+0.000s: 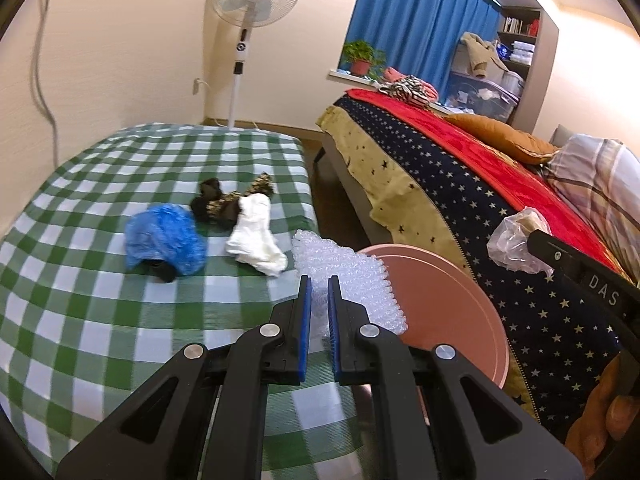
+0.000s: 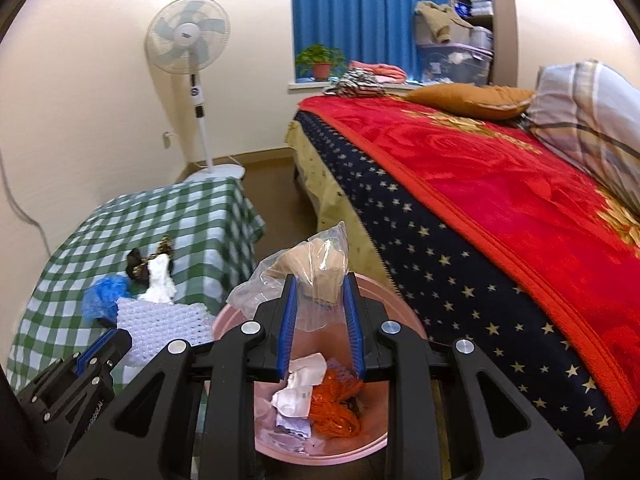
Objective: Collect trash
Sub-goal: 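Carry the clear bag and white foam net with both tools over the pink bin, then open both tools to drop the clear bag and foam net into the bin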
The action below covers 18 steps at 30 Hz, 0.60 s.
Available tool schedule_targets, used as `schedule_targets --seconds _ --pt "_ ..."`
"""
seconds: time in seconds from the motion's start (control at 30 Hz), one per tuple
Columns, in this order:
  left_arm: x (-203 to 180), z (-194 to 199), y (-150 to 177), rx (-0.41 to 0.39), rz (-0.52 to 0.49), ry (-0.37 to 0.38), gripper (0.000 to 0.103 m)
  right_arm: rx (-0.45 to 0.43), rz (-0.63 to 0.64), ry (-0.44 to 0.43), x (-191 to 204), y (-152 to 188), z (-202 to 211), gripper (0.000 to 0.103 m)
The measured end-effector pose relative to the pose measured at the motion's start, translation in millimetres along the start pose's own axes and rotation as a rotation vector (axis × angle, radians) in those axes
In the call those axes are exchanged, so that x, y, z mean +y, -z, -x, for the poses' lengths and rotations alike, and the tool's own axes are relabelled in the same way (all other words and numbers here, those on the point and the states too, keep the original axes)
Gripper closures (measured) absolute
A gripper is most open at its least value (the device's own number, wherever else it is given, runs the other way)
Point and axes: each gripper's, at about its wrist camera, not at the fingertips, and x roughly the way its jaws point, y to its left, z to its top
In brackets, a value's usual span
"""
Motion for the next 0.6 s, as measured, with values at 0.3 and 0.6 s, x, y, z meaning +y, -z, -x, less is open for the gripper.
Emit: schedule_targets --seconds 0.3,0.6 --pt "-13 -20 1 0.027 -0.018 0.025 0.095 0.012 -0.031 0.029 -11 -1 -8 0.079" --pt "-26 -31 0 0.04 -0.029 0.054 0.095 0.024 -0.043 0.042 -17 -1 -12 0.078"
